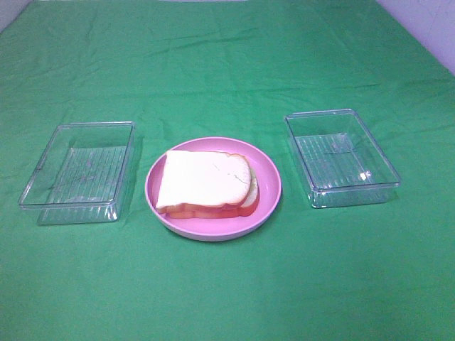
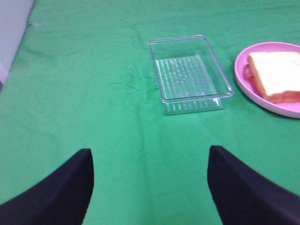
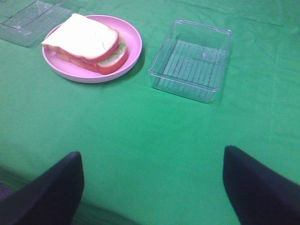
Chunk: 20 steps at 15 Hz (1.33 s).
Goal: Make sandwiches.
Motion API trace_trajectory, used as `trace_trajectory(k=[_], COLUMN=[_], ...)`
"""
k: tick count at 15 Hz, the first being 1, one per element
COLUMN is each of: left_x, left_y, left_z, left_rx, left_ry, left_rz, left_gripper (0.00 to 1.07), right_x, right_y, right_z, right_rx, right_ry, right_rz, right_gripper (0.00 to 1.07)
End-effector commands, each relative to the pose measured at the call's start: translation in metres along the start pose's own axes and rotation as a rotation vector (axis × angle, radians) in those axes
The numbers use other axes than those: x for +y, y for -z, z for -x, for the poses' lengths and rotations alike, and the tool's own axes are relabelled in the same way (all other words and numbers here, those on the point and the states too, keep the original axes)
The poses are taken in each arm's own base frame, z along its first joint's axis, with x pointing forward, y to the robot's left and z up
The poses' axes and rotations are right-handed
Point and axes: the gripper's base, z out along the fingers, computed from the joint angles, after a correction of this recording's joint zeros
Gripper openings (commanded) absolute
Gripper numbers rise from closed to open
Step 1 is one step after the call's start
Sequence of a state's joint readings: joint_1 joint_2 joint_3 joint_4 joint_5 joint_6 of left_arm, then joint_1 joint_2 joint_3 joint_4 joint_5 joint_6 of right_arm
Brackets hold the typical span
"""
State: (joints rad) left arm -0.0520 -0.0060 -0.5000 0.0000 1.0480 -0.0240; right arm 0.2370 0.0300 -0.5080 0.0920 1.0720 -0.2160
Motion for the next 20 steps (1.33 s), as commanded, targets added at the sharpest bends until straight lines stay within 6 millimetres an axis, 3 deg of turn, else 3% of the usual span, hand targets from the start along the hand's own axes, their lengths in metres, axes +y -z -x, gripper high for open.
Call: trace_trajectory(k=[1,4,20], left_x=[-0.0006,-0.0006,-0.0037], left_y=[0.0019,0.002,0.0014], left_z=[-0.0002,-0.0003,0.0], left_rx=[-0.033,-0.034,-0.031], left_ry=[0.036,0.035,0.021], left_rz=[0.073,0.072,0.038], left_gripper=[0.67,0.67,0.67], right_x=[0.0015,0.0019,0.005], right_y=[-0.0009,-0.0018,0.0031], right_z=[0.0003,0.0009,-0.0025], right_rx=[-0.002,0.008,-0.038], right_ry=[-0.094,-0.151,-0.145], right_rz=[-0.118,-0.202,-0.212], right_gripper=[0.75,0.75,0.75])
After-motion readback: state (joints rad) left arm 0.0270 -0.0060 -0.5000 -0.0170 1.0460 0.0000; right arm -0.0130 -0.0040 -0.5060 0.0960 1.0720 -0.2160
